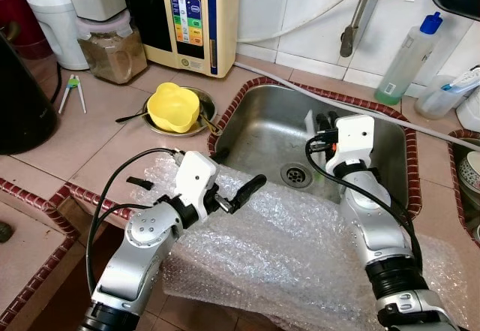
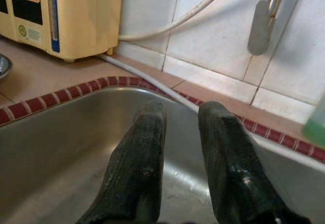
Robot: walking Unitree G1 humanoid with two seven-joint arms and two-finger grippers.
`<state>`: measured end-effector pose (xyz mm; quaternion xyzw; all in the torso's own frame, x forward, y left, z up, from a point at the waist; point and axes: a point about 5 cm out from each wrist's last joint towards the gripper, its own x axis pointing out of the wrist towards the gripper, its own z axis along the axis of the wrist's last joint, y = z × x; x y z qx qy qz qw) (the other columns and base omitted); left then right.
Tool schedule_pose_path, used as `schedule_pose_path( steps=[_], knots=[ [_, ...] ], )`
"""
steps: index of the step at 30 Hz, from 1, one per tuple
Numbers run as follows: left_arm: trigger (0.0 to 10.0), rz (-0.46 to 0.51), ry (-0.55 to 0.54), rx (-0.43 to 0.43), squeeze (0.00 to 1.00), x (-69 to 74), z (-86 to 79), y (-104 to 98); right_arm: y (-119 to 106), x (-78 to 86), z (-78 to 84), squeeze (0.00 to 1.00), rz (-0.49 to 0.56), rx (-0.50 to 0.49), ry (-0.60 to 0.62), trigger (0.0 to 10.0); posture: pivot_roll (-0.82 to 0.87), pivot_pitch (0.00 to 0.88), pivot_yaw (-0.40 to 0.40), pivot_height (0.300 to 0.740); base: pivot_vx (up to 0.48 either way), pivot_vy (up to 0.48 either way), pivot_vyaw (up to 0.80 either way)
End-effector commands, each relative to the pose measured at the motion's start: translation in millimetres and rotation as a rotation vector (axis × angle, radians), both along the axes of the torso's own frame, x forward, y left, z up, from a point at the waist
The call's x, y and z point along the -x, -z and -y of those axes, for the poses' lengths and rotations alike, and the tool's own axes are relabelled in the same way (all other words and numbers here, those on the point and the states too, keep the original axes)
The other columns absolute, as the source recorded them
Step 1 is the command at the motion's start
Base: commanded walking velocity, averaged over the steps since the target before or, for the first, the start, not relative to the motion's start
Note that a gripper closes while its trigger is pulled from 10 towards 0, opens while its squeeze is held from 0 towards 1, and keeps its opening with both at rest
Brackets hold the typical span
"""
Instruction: Kitchen organization
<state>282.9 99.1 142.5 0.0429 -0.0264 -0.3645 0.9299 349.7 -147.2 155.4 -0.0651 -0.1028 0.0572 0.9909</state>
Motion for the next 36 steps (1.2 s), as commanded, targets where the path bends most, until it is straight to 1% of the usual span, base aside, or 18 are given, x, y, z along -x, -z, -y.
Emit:
schedule_pose_path(
  steps=[1,5,8,10,11,12,14,15,18,19,21,22,24,25,29,32,36],
  knots=[
    [10.0,0.018,-0.009,-0.006,1.00,2.9,0.4,-2.2,-4.5,-2.8,-1.5,1.00,0.017,-0.008,-0.004,10.0,0.06,0.097,-0.012,0.740,0.000,0.000,0.00],
    [10.0,0.020,-0.027,-0.011,1.00,2.6,-1.6,-1.3,-3.7,-3.8,-4.9,1.00,0.017,-0.024,-0.016,10.0,0.07,0.093,-0.009,0.740,0.000,0.000,0.00],
    [10.0,0.033,-0.048,-0.022,1.00,-0.2,-3.9,-1.4,-5.0,-4.4,-10.4,1.00,0.014,-0.066,-0.030,10.0,0.07,0.088,-0.004,0.740,0.000,0.000,0.00],
    [10.0,0.045,-0.062,-0.023,1.00,-3.0,-4.6,-1.8,-6.3,-3.3,-14.9,1.00,0.016,-0.089,-0.049,10.0,0.06,0.086,-0.002,0.740,0.000,0.000,0.00],
    [10.0,0.070,-0.096,-0.019,1.00,-8.3,-6.4,-4.7,-8.8,-0.2,-21.5,1.00,0.023,-0.106,-0.084,10.0,0.06,0.084,-0.003,0.740,0.000,0.000,0.00],
    [10.0,0.078,-0.115,-0.019,1.00,-11.3,-7.6,-5.8,-10.0,1.9,-24.6,1.00,0.030,-0.107,-0.103,10.0,0.05,0.082,-0.003,0.740,0.000,0.000,0.00],
    [10.0,0.084,-0.126,-0.020,1.00,-13.0,-8.3,-6.4,-10.7,3.3,-26.3,1.00,0.035,-0.106,-0.114,10.0,0.05,0.081,-0.003,0.740,0.000,0.000,0.00],
    [10.0,0.113,-0.203,-0.016,1.00,-21.4,-13.6,-11.0,-12.3,8.1,-30.9,1.00,0.046,-0.104,-0.148,10.0,0.05,0.080,-0.006,0.740,0.000,0.000,0.00],
    [10.0,0.151,-0.328,-0.020,1.00,-34.0,-23.5,-18.3,-14.2,15.2,-36.4,1.00,0.054,-0.106,-0.198,10.0,0.04,0.078,-0.011,0.740,0.000,0.000,0.00],
    [10.0,0.138,-0.390,-0.020,1.00,-43.2,-30.2,-20.8,-16.6,20.4,-39.8,1.00,0.066,-0.094,-0.235,10.0,0.04,0.081,-0.015,0.740,0.000,0.000,0.00],
    [10.0,0.145,-0.448,-0.030,1.00,-49.8,-35.5,-23.3,-18.8,23.8,-41.5,1.00,0.079,-0.079,-0.250,10.0,0.05,0.083,-0.017,0.740,0.000,0.000,0.00],
    [10.0,0.121,-0.487,0.002,1.00,-57.9,-39.8,-25.9,-22.2,28.5,-45.7,1.00,0.088,-0.090,-0.282,10.0,0.04,0.086,-0.019,0.740,0.000,0.000,0.00],
    [10.0,0.110,-0.531,0.029,1.00,-65.3,-44.2,-28.6,-25.3,33.5,-50.0,1.00,0.099,-0.078,-0.318,10.0,0.04,0.088,-0.019,0.740,0.000,0.000,0.00],
    [10.0,0.110,-0.531,0.029,1.00,-65.3,-44.2,-28.6,-25.3,33.5,-50.0,1.00,0.099,-0.078,-0.318,10.0,0.04,0.088,-0.019,0.740,0.000,0.000,0.00],
    [10.0,0.106,-0.605,0.044,1.00,-77.3,-51.0,-33.5,-29.4,43.7,-56.6,1.00,0.112,-0.030,-0.372,10.0,0.02,0.099,-0.015,0.740,0.000,0.000,0.00],
    [10.0,0.075,-0.697,0.035,1.00,-85.1,-57.6,-31.7,-30.7,49.8,-58.6,1.00,0.107,-0.026,-0.388,10.0,0.02,0.102,-0.012,0.740,0.000,0.000,0.00],
    [10.0,0.002,-0.788,0.079,1.00,-91.6,-68.4,-28.1,-29.3,58.6,-64.0,1.00,0.088,-0.032,-0.437,10.0,0.02,0.106,-0.006,0.740,0.000,0.000,0.00]
  ],
)
